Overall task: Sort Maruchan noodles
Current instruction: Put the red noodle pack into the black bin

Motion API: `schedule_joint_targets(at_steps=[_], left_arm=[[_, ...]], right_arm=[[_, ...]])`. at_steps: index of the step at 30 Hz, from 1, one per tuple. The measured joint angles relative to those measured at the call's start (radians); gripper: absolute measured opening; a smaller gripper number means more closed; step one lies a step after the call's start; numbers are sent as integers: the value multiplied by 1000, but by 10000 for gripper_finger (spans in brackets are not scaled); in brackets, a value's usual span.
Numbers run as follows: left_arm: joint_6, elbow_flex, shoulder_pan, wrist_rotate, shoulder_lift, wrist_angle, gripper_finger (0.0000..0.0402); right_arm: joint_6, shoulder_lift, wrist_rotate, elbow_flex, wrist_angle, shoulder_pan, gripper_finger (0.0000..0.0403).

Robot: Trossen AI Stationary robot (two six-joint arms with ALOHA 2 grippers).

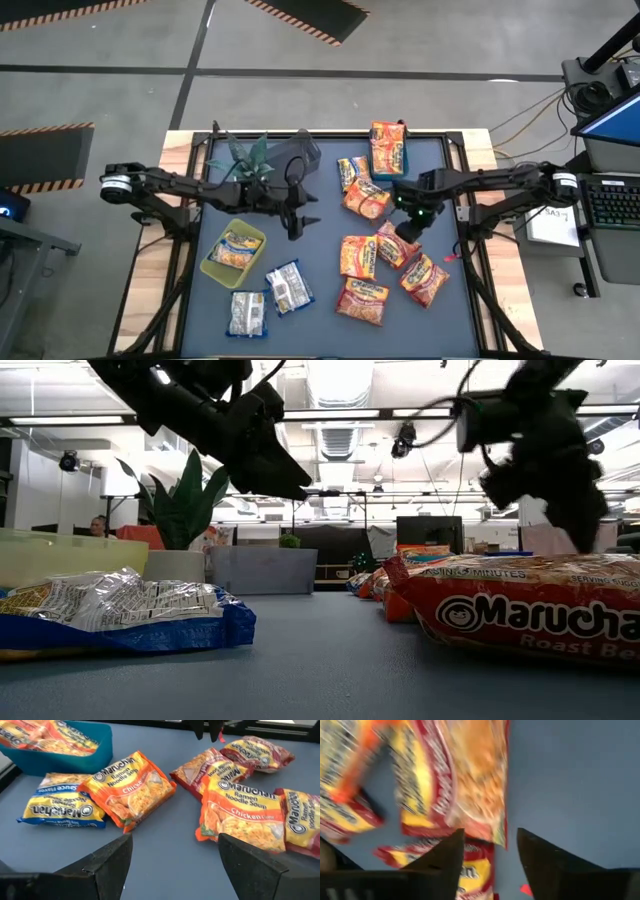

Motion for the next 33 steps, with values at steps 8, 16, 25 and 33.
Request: schedule_joint_targets(at_steps=[8,16,25,33], left_arm=[[3,0,-5,-4,0,5,276],[5,0,-5,-6,0,11,276],[9,0,-5,-31,0,61,276],[46,0,-5,-36,-2,183,276]], right_arm=[[30,-47,-61,-157,230,21,275],[36,-56,-67,-295,507,21,298],[-39,-58,-58,-310,536,21,179],[-107,-98,-43,-289,507,21,82]])
